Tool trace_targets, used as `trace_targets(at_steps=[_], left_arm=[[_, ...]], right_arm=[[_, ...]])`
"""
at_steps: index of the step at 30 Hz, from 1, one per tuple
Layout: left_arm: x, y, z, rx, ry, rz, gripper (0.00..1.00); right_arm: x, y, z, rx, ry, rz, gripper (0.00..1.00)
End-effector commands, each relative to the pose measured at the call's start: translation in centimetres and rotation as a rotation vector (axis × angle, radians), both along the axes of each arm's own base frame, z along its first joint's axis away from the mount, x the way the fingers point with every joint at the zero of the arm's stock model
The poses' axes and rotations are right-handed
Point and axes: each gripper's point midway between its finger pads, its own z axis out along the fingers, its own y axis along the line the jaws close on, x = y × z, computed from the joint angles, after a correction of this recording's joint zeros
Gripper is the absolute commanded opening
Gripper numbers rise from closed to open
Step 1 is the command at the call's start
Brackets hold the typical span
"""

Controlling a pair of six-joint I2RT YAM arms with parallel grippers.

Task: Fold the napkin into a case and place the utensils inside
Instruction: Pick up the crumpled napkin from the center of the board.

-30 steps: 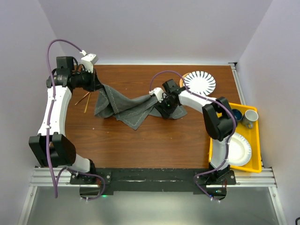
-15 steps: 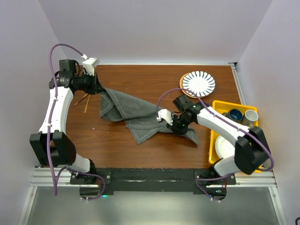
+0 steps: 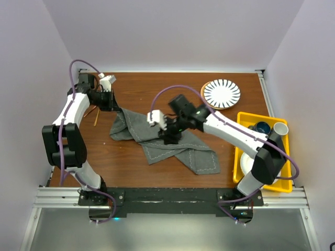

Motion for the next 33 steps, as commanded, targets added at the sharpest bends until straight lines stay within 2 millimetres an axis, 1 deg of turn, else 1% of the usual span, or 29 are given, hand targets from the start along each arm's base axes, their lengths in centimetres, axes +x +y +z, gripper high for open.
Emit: trace_targets(at_steps=[1,2,3,4,5,6,7,8,9,10,11,12,13,14,17,20,24,26,29,30,31,33], left_arm=[[2.6,0.1,0.6,-0.008,-0.052,0.035,0.00],[2.8,0.1,0.1,-0.016,-0.034,0.043,0.00],[3.1,0.2,0.0,-0.014,-0.034,0.046,0.00],[3.3,0.3,-0.2,-0.008,-0.033,0.048,0.00],[3.5,0.6,-0.8,0.005,-0.021,0.059,0.00],[3.9,0.8,-0.8,0.013,-0.028,0.066,0.00],[4.1,0.9,-1.0,0.016,-0.028,0.071,0.00],[4.6,1.1,-1.3,0.023,-0.029,0.087,0.00],[5.0,1.2,-1.4,0.030,-0.039,0.091,0.00],[5.2,1.2,-1.5,0.017,-0.023,0.118,0.00],[5.5,1.4,-1.9,0.019,-0.019,0.131,0.00],[5.6,1.4,-1.9,0.019,-0.021,0.135,0.00],[5.8,1.4,-2.1,0.017,-0.019,0.141,0.00],[5.9,1.3,-2.1,0.014,-0.025,0.140,0.00],[6.1,1.4,-2.2,0.017,-0.035,0.142,0.00],[6.3,1.4,-2.3,0.015,-0.037,0.141,0.00],[6.4,1.5,-2.4,0.019,-0.041,0.137,0.00],[6.6,1.6,-2.4,0.028,-0.049,0.134,0.00],[6.7,1.5,-2.4,0.027,-0.051,0.131,0.00],[6.7,1.6,-2.5,0.024,-0.050,0.131,0.00],[6.7,1.6,-2.6,0.025,-0.047,0.131,0.00],[6.7,1.5,-2.6,0.027,-0.048,0.128,0.00]], right_arm=[[-0.9,8.7,0.4,0.129,-0.066,0.002,0.43],[-1.8,10.0,0.2,0.129,-0.069,0.018,0.41],[-1.5,11.3,0.4,0.142,-0.087,0.001,0.38],[-1.5,12.2,-1.2,0.118,-0.079,-0.002,0.37],[-2.1,13.1,-1.6,0.117,-0.083,0.007,0.36],[-2.1,13.8,-2.1,0.117,-0.091,0.001,0.36],[-2.0,14.2,-3.7,0.086,-0.092,-0.006,0.36],[-2.3,14.6,-4.5,0.073,-0.095,-0.009,0.36],[-2.1,15.0,-4.7,0.075,-0.097,-0.021,0.37],[-1.9,15.2,-5.2,0.063,-0.102,-0.030,0.37],[-1.8,15.3,-6.7,0.037,-0.095,-0.036,0.37],[-1.3,15.7,-6.6,0.040,-0.101,-0.052,0.38],[-0.7,15.6,-7.1,0.021,-0.116,-0.073,0.39],[-0.4,16.0,-7.6,0.015,-0.123,-0.083,0.40],[0.6,16.3,-8.5,-0.012,-0.141,-0.115,0.41],[1.3,16.3,-8.6,-0.020,-0.157,-0.148,0.41],[2.2,16.2,-9.2,-0.048,-0.181,-0.172,0.42],[2.6,16.3,-9.0,-0.049,-0.196,-0.178,0.41],[3.4,16.4,-9.3,-0.059,-0.211,-0.187,0.42],[3.4,16.4,-9.6,-0.064,-0.210,-0.185,0.42],[4.0,16.2,-10.3,-0.082,-0.218,-0.201,0.42],[4.4,16.1,-10.6,-0.093,-0.228,-0.203,0.43]])
